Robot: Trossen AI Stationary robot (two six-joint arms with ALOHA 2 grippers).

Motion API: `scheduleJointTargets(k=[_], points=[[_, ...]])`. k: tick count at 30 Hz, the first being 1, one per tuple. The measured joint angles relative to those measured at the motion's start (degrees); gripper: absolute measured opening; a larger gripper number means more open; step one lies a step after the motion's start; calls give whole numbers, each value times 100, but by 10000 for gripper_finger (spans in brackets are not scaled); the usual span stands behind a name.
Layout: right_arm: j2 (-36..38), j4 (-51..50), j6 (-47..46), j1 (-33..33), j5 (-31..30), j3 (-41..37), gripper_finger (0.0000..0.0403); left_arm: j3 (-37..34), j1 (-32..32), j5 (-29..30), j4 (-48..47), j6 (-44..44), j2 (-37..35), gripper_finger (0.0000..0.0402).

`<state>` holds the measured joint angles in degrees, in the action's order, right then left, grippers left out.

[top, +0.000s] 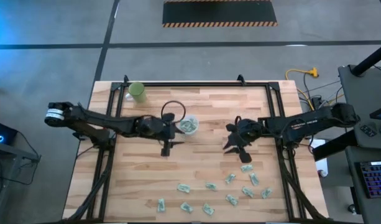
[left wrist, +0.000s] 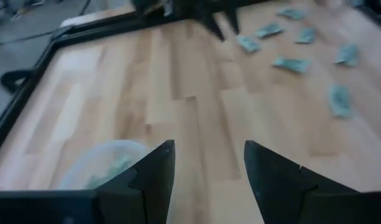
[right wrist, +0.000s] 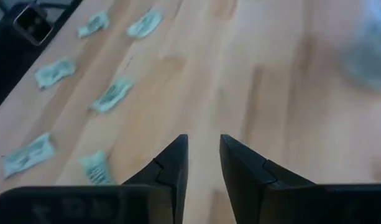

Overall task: Pick and place Stevia / Truvia into bins
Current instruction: Put the green stevia packet into the transparent container

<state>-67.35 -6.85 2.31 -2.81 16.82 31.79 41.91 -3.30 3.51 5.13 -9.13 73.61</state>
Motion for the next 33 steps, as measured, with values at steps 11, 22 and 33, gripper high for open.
scheduleJointTargets(k=[11,22,33], points=[[-717,166,-1119,-1354,20,-41,80,-133,-286,12,-23,137,-15,176],[-1382,275,-1565,-2319,-824,-41,62,-133,-283,155,94,149,17,176],[-1854,284,-1624,-2345,-859,-31,59,-133,-283,157,195,151,26,176]])
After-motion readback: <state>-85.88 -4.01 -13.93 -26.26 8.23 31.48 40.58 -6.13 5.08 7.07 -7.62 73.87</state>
